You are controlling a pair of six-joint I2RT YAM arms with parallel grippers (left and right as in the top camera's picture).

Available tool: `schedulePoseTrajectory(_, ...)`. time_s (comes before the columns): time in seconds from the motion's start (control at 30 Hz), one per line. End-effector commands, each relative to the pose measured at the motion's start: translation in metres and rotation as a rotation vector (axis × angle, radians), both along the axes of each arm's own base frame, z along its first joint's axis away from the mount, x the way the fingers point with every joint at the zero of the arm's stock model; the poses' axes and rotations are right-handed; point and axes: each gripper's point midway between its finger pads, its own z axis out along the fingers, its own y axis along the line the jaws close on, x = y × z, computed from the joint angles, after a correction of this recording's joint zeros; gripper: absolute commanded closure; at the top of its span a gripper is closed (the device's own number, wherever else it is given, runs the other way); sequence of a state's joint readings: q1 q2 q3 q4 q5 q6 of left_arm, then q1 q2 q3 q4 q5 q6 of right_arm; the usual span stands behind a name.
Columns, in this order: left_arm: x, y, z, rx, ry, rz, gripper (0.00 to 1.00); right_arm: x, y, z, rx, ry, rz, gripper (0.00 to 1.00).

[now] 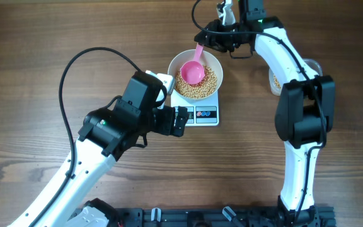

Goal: Scoop item into bowl and weigh 150g on scale

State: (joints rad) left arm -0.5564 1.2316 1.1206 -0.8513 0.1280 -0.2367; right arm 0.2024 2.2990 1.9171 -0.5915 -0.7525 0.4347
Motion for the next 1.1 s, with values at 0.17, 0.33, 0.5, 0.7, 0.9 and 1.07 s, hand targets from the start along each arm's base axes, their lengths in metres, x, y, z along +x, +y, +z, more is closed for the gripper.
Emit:
schedulePoseTrajectory(0.17, 0.0001, 0.0, -0.0004, 0.014, -0.013, -0.016, 0.0, 0.0003, -0.0024, -0.0155, -0.026, 0.028, -0.02, 0.74)
schedulePoseTrajectory(0.33, 0.0001, 0.0, -0.0004, 0.014, -0.013, -0.016, 0.0, 0.0014, -0.0034, -0.0162, -0.033, 0.025, -0.025, 0.79)
schedulePoseTrajectory(0.5, 0.0001, 0.0, -0.0004, 0.014, -0.013, -0.016, 0.0, 0.0018, -0.0041, -0.0163, -0.034, 0.024, -0.027, 0.89)
schedulePoseTrajectory(0.7, 0.0001, 0.0, -0.0004, 0.014, -0.013, -0.016, 0.0, 0.0039, -0.0075, -0.0179, -0.048, 0.021, -0.039, 0.96)
schedulePoseTrajectory(0.9, 0.0001, 0.0, -0.0004, 0.014, -0.013, -0.016, 0.0, 0.0046, -0.0093, -0.0176, -0.046, 0.023, -0.044, 0.96)
schedulePoseTrajectory(1.07, 0.0001, 0.0, -0.0004, 0.014, -0.013, -0.016, 0.0, 0.0053, -0.0101, -0.0118, -0.01, 0.02, -0.032, 0.96)
